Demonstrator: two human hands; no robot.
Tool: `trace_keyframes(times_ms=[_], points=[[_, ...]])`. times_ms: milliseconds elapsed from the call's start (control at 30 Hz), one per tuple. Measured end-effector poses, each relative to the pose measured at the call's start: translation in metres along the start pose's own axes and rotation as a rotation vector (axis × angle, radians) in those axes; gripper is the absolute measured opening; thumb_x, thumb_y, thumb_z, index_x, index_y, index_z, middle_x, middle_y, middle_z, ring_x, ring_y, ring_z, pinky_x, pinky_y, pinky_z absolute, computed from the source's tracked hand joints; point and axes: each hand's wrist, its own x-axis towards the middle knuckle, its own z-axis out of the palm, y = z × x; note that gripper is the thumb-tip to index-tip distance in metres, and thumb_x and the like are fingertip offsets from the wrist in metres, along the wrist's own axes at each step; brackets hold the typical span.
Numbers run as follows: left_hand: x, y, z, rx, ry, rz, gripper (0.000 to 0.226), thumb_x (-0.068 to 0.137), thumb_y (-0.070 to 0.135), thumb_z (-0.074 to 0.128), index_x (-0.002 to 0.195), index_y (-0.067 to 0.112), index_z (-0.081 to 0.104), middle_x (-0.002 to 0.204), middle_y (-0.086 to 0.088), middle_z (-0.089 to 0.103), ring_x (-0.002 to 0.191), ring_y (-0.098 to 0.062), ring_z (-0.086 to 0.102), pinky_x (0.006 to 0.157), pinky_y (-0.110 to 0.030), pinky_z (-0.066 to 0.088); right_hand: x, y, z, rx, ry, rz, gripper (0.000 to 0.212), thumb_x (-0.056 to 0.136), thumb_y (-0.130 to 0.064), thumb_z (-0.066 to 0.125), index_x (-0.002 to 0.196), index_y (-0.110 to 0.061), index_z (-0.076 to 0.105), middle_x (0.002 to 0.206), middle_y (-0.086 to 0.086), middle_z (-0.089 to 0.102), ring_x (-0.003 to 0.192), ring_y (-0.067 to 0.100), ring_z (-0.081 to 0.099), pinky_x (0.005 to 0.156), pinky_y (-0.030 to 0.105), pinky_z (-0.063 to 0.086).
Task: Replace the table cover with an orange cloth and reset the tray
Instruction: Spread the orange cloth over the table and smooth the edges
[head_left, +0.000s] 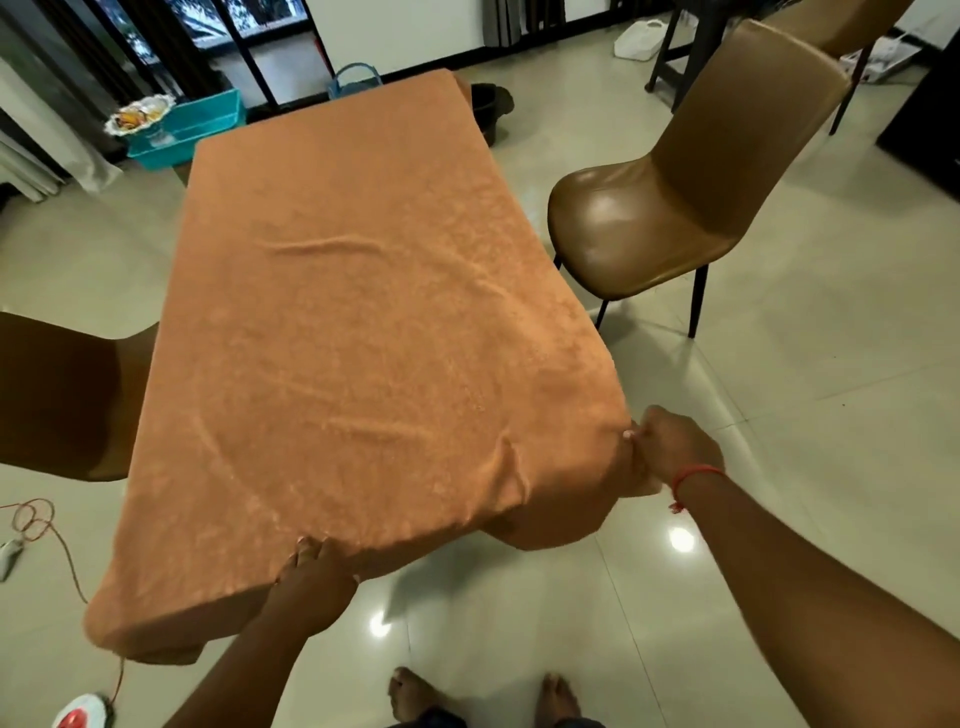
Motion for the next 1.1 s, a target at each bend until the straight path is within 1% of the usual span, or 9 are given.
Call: trace_keyframes(times_ms=[100,200,267,333,500,633,733,900,1100], points=[[0.005,-0.007,0.006,0.012,0.029,0.033,0.078,0.093,0.053,0.046,0.153,0.013,0.017,0.16,-0.026,0.007,0.147,-0.043,0.014,0.117,-0.049,0.025,0.006,0.069,-0.016,0.203,0.203,0.285,0.026,0.091,-0.036,0.06,0.095,-0.01,0.061,0.096,0.022,0.066,0.089,0.04,0.065,0.073,0.038,0.05],[0.006,-0.004,0.009,0.049,0.067,0.029,0.075,0.091,0.055,0.04,0.153,0.015,0.023,0.16,-0.018,0.016,0.146,-0.038,0.018,0.117,-0.047,0.025,0.002,0.114,-0.017,0.242,0.176,0.44,0.032,0.087,-0.02,0.066,0.109,0.0,0.055,0.099,0.027,0.064,0.084,0.042,0.066,0.077,0.05,0.057],[0.006,-0.006,0.013,0.042,0.098,0.019,0.074,0.091,0.053,0.041,0.153,0.015,0.024,0.159,-0.018,0.018,0.146,-0.038,0.019,0.117,-0.046,0.023,-0.003,0.111,-0.009,0.22,0.142,0.371,0.045,0.088,-0.017,0.066,0.126,0.0,0.049,0.121,0.03,0.057,0.107,0.047,0.059,0.091,0.053,0.051],[0.008,-0.011,0.019,0.086,0.097,0.055,0.087,0.084,0.065,0.023,0.154,0.014,0.022,0.16,-0.023,0.012,0.147,-0.044,0.009,0.118,-0.052,0.02,-0.014,0.088,0.002,0.216,0.141,0.261,0.048,0.09,-0.017,0.063,0.133,-0.004,0.047,0.132,0.027,0.049,0.113,0.047,0.056,0.094,0.051,0.048],[0.005,-0.012,0.022,0.045,0.093,0.042,0.085,0.093,0.052,0.044,0.156,0.01,0.005,0.162,-0.023,-0.003,0.148,-0.042,-0.001,0.12,-0.049,0.015,-0.053,0.006,0.032,0.063,0.179,-0.167,0.04,0.084,-0.018,0.063,0.122,-0.01,0.057,0.121,0.013,0.052,0.103,0.037,0.057,0.082,0.043,0.051],[-0.003,-0.016,0.019,0.027,0.098,0.095,0.081,0.093,0.05,0.047,0.155,0.013,0.011,0.162,-0.02,0.002,0.149,-0.04,0.001,0.12,-0.049,0.019,-0.071,-0.052,0.066,-0.147,0.129,-0.485,0.046,0.085,-0.029,0.059,0.129,-0.017,0.054,0.135,0.008,0.053,0.119,0.03,0.053,0.1,0.045,0.047],[-0.017,-0.02,0.015,-0.026,0.129,0.145,0.075,0.092,0.047,0.048,0.154,0.019,0.017,0.163,-0.014,0.007,0.15,-0.036,0.008,0.118,-0.05,0.023,-0.077,-0.074,0.089,-0.236,0.014,-0.564,0.054,0.092,-0.03,0.054,0.143,-0.02,0.044,0.151,0.007,0.042,0.137,0.03,0.04,0.111,0.047,0.038],[-0.032,-0.058,0.007,-0.056,0.175,0.105,0.067,0.096,0.043,0.047,0.154,0.025,0.019,0.164,-0.002,0.008,0.147,-0.032,0.021,0.116,-0.052,0.024,-0.065,-0.055,0.099,-0.326,-0.045,-0.54,0.061,0.083,-0.02,0.031,0.141,-0.026,0.047,0.157,0.002,0.037,0.145,0.025,0.034,0.11,0.051,0.038],[-0.015,-0.144,0.001,-0.034,0.237,0.044,0.065,0.096,0.039,0.046,0.153,0.027,0.018,0.163,-0.007,0.014,0.146,-0.035,0.023,0.113,-0.057,0.029,-0.048,-0.054,0.079,-0.371,-0.079,-0.403,0.071,0.083,0.0,0.05,0.151,-0.014,0.034,0.16,0.012,0.027,0.147,0.034,0.027,0.116,0.052,0.031]])
